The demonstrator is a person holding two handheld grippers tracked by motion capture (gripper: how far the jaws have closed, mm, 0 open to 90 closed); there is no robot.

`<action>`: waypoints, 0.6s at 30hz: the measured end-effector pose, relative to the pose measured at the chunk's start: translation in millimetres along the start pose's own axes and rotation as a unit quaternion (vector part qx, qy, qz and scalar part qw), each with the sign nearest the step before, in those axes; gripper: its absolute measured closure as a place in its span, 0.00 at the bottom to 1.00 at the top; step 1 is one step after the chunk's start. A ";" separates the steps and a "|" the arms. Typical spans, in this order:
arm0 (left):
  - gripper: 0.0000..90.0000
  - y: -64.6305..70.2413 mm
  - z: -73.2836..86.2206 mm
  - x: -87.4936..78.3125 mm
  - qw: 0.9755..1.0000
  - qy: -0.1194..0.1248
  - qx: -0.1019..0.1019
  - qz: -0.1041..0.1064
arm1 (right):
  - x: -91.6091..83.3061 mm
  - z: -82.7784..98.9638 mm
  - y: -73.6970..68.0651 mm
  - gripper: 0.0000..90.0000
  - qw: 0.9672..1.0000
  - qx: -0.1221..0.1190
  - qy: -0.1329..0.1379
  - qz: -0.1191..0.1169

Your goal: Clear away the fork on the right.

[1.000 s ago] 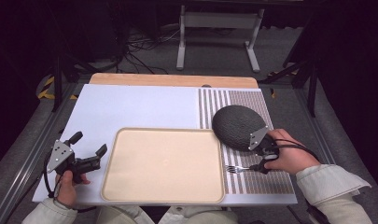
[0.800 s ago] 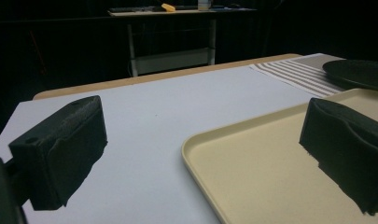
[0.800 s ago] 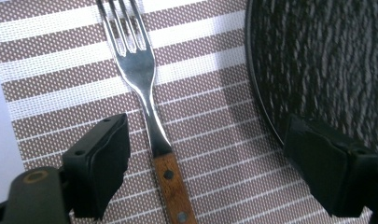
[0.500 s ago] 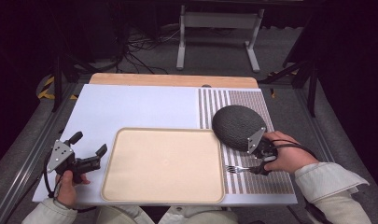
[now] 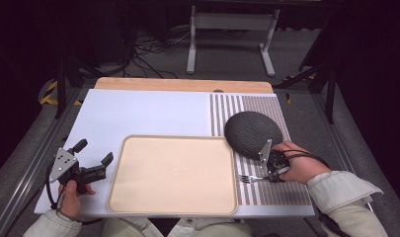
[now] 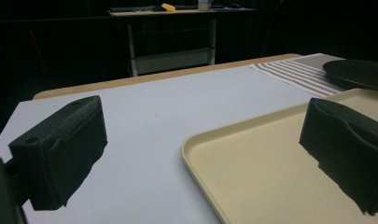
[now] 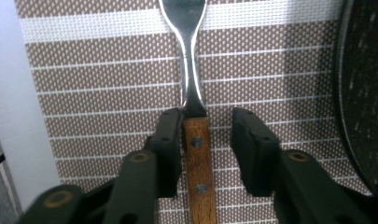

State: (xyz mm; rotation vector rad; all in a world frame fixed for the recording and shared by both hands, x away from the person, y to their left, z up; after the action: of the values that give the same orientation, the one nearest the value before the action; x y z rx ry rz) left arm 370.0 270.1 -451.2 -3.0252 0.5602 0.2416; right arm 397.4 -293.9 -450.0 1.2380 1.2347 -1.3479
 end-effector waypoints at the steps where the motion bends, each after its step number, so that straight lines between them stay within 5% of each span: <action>1: 0.01 -0.1 -0.1 -0.1 1.000 -0.001 0.000 0.000 | 0.3 -0.3 -0.7 0.75 1.000 0.000 -0.001 -0.004; 5: 0.01 -0.2 -0.2 -0.3 1.000 0.000 0.000 0.001 | 2.1 -1.6 -2.1 0.85 1.000 -0.003 -0.006 -0.012; 18: 0.01 -0.2 -0.5 -0.4 1.000 0.001 0.000 0.000 | 2.2 -3.8 -2.9 0.86 1.000 -0.021 -0.019 -0.004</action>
State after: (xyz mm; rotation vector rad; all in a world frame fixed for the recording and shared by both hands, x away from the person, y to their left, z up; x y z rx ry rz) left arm 369.8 270.5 -450.7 -3.0258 0.5598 0.2396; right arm 394.7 -289.8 -452.0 1.1744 1.2376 -1.3390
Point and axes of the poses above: each handheld gripper's, and its own axes: x roughly forward along the jaws, z roughly out of its underside, y roughly to its right, the point moved 4 cm from there along x, roughly forward along the jaws, and after that the axes turned 7 degrees about -z, right-handed, at the moved point
